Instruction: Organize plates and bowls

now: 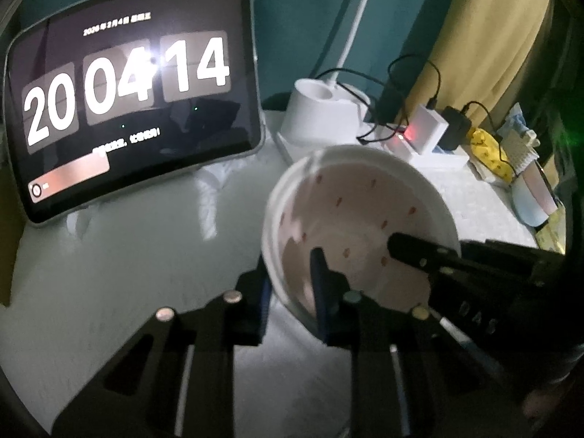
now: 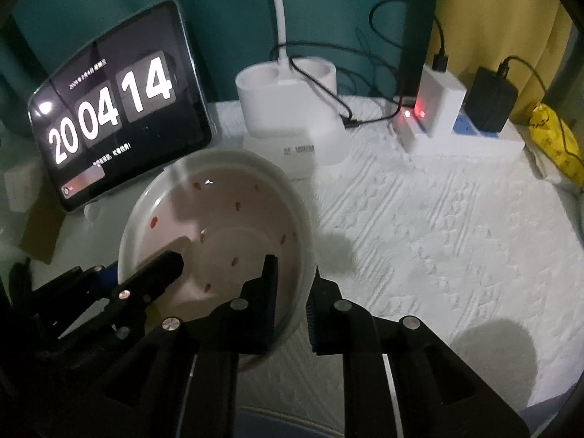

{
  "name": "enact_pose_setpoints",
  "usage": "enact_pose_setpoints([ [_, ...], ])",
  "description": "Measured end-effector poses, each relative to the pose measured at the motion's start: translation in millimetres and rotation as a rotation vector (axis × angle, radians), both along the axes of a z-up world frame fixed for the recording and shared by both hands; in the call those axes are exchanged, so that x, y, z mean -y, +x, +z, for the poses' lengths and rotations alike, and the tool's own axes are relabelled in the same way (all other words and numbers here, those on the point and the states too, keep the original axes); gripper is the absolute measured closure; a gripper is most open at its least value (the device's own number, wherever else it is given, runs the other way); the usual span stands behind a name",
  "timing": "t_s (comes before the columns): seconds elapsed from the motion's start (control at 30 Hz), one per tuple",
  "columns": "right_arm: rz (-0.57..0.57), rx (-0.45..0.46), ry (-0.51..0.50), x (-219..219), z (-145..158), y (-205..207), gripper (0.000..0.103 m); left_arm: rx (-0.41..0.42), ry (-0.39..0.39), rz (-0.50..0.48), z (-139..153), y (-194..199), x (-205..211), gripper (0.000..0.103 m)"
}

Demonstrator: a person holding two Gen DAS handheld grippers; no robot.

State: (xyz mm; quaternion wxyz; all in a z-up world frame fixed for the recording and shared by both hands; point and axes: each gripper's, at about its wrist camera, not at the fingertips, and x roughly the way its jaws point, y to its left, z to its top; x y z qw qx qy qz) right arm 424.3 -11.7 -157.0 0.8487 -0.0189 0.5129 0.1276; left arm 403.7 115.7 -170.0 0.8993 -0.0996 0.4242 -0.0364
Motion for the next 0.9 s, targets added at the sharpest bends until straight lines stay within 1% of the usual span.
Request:
enact_pose_setpoints([
  [0.37, 0.012, 0.069, 0.013, 8, 37, -21, 0.089, 0.07, 0.017, 0.008, 29, -22, 6, 0.083],
  [0.9, 0.001, 0.123, 0.04, 35, 67, -55, 0.089, 0.118, 0.005, -0.003, 60, -55, 30, 0.083],
])
